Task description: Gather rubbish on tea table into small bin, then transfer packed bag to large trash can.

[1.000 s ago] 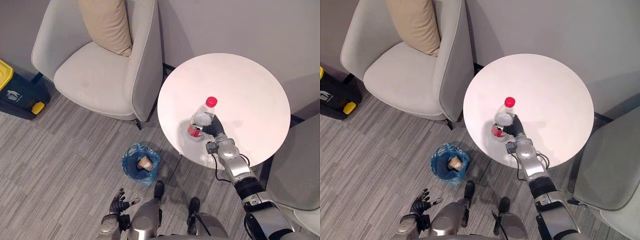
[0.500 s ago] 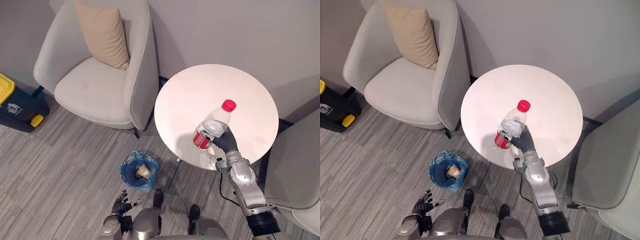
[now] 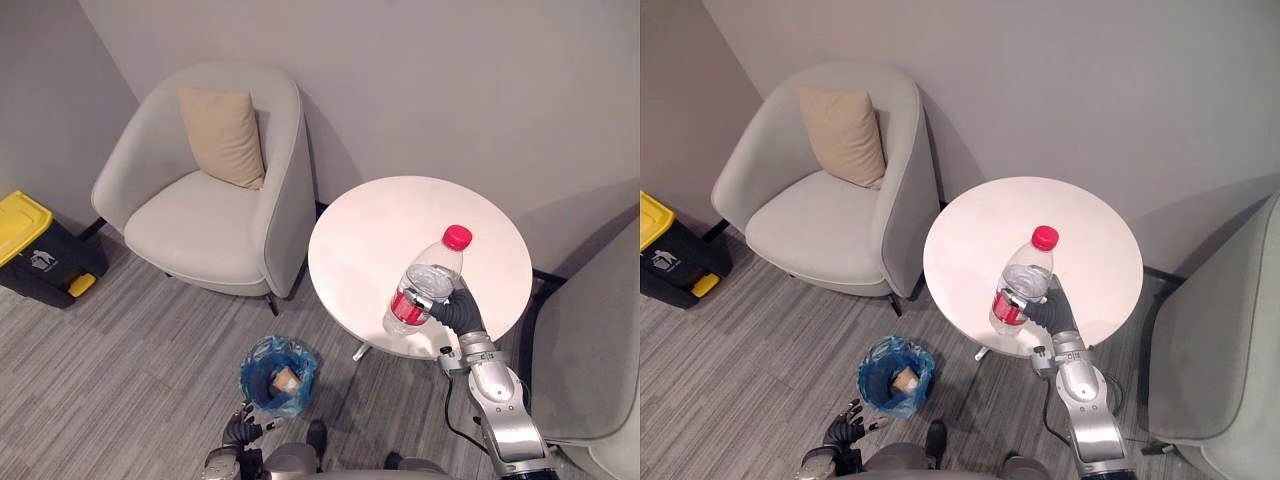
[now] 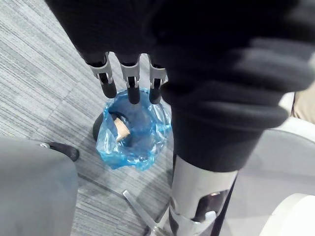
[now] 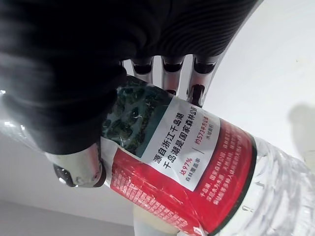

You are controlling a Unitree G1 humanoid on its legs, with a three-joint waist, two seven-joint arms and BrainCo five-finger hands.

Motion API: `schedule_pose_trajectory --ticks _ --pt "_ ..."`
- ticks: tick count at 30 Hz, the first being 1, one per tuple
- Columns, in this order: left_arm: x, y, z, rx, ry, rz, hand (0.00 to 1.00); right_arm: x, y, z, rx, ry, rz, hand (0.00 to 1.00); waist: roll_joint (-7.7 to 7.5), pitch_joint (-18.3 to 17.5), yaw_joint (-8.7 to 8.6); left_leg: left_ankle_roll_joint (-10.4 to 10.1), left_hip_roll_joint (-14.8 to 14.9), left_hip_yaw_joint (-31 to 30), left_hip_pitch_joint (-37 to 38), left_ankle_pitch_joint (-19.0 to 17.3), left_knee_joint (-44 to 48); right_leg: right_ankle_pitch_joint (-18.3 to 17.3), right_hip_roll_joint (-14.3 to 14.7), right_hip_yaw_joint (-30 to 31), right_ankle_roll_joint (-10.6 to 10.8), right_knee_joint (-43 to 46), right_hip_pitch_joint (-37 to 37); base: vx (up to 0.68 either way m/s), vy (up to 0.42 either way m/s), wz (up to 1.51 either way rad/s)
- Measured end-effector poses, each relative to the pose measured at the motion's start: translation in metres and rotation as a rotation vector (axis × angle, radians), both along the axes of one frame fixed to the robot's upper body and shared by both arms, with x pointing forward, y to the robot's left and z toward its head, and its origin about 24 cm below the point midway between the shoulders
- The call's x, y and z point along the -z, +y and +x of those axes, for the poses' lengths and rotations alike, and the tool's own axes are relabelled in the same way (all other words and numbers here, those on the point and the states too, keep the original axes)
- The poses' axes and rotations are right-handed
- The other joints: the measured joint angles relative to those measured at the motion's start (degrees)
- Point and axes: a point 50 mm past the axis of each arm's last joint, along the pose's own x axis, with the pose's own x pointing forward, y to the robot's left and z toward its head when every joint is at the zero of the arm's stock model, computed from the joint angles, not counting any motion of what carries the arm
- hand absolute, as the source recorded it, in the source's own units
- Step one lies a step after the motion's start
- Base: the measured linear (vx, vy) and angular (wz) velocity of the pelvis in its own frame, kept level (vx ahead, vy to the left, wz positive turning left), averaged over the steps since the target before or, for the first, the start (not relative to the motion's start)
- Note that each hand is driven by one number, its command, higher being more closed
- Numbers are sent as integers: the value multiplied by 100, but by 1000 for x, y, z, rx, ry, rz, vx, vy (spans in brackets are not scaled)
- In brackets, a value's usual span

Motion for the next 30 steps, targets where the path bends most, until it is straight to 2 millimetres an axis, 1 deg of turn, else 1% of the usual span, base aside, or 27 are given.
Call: schedule_pose_trajectory --ticks 2,3,5,6,7,8,9,10,11,12,13,14,15,17,18,19,20,21,22,23,24,25,26,27,28,29,30 --pt "2 -1 -3 -3 12 -3 0 0 1 0 0 0 6 100 40 -28 -2 -1 1 -35 -22 -1 23 -3 -3 -37 4 9 -2 -89 -14 14" --pt "3 -1 -7 -5 24 -4 0 1 1 -1 -3 1 5 100 78 -51 -2 -2 3 -100 -108 -7 107 -30 -19 -88 34 55 -13 -76 -9 23" --pt "4 0 -10 -9 33 -3 0 0 1 -1 -2 -1 4 100 105 -59 6 -4 -1 -189 -334 -12 295 -107 -33 -197 67 193 -98 -95 -25 34" --pt "5 1 -12 -10 38 -2 0 0 1 -1 -2 -2 3 100 119 -62 5 4 -1 -158 -443 -49 380 -137 -50 -278 52 289 -160 -126 -16 41" --pt "6 1 -16 -14 49 -1 0 0 2 0 -5 -2 3 100 135 -69 25 220 47 152 -572 -259 465 -136 -45 -405 13 387 -227 -84 -17 35" --pt "6 1 -19 -17 56 -1 0 0 3 -1 -8 -1 3 100 131 -72 31 321 111 421 -579 -327 474 -118 -57 -443 -4 386 -220 -67 -26 62" --pt "8 2 -23 -21 75 1 0 -3 2 0 -14 -17 -12 100 175 -116 4 505 301 1088 -702 -450 573 -52 -110 -731 -101 309 -195 -14 -21 73" --pt "9 1 -24 -16 80 4 0 -6 1 0 -11 -29 -19 100 121 -125 -1 566 418 1470 -790 -495 763 2 -208 -891 -151 210 -203 -6 -3 84" --pt "9 2 -23 -14 78 6 0 -8 0 0 -8 -37 -25 100 134 -148 -4 672 505 1709 -908 -566 1015 5 -232 -981 -145 200 -205 18 86 74" --pt "9 1 -22 -6 79 13 0 -10 -3 2 -1 -47 -37 100 187 -174 7 766 722 2120 -1103 -622 1571 -37 -262 -1160 -105 268 -198 20 72 64" --pt "10 -1 -24 -4 85 10 0 -12 -7 2 10 -54 -48 100 258 -221 9 802 830 2316 -1117 -552 1757 -104 -238 -1271 -57 348 -187 26 70 90" --pt "11 -6 -27 8 94 4 0 -14 -8 4 15 -64 -65 100 308 -270 -50 397 784 2279 -1094 -537 1600 -254 -274 -1411 47 453 -194 -13 49 82" --pt "10 -5 -26 16 90 8 0 -15 -9 4 30 -74 -76 100 248 -303 -50 291 576 2211 -956 -482 1183 -300 -419 -1533 97 452 -166 -14 75 83" --pt "11 -3 -29 22 98 19 0 -18 -6 7 26 -90 -83 100 173 -320 -40 289 351 2210 -761 -435 665 -275 -585 -1685 188 323 -113 21 76 53" --pt "11 -4 -30 29 102 18 0 -18 -4 8 19 -92 -82 100 186 -326 -22 303 287 2207 -730 -273 531 -288 -625 -1722 281 323 -109 79 67 35" --pt "11 -4 -31 30 104 19 0 -17 -3 8 19 -86 -80 100 184 -325 1 319 267 2194 -723 -145 504 -303 -660 -1742 301 383 -109 93 73 21" --pt "11 0 -32 33 107 32 0 -13 0 8 22 -71 -68 100 83 -304 9 358 167 2180 -713 -174 540 -385 -817 -1776 390 599 -121 143 112 26" --pt "10 5 -33 36 110 43 0 -9 1 8 28 -59 -69 100 -19 -265 1 435 47 2147 -685 -241 624 -502 -1016 -1815 420 916 -135 149 102 25" --pt "10 7 -32 37 110 49 0 -8 2 8 26 -52 -76 100 -81 -232 5 472 -34 2128 -668 -309 685 -567 -1143 -1811 441 1115 -161 152 106 19" --pt "10 7 -32 37 110 50 0 -6 1 9 23 -44 -83 100 -92 -231 4 495 -90 2105 -671 -371 751 -574 -1230 -1778 434 1345 -225 122 132 22" --pt "10 8 -34 37 114 54 0 -4 0 9 26 -33 -87 100 -110 -219 -34 579 -195 1992 -674 -490 860 -553 -1412 -1562 398 1931 -415 118 143 28" --pt "10 9 -35 36 116 56 0 -2 -1 9 28 -27 -88 100 -126 -208 -82 612 -235 1918 -669 -581 913 -501 -1468 -1317 279 2319 -563 122 146 45" --pt "10 10 -36 35 118 60 0 0 -1 9 29 -17 -88 100 -140 -196 -176 668 -254 1805 -656 -641 954 -386 -1487 -1008 68 2756 -793 136 105 78" --pt "9 11 -35 34 115 63 0 2 0 8 27 -5 -86 100 -137 -165 -324 678 -266 1504 -629 -725 1006 -690 -1217 -235 95 3021 -1037 138 80 89" --pt "9 14 -33 34 109 73 0 3 1 7 28 -3 -85 100 -212 -145 -346 679 -282 1391 -624 -727 1000 -826 -1049 81 121 2988 -1167 161 55 96" --pt "7 17 -29 35 100 85 0 3 1 7 27 -2 -87 100 -290 -111 -377 679 -299 1245 -626 -728 988 -914 -805 465 151 2863 -1375 94 6 62" --pt "7 18 -28 35 98 91 0 3 1 7 27 -1 -87 100 -289 -97 -382 676 -304 1169 -631 -728 982 -920 -671 657 146 2758 -1465 147 -26 89"
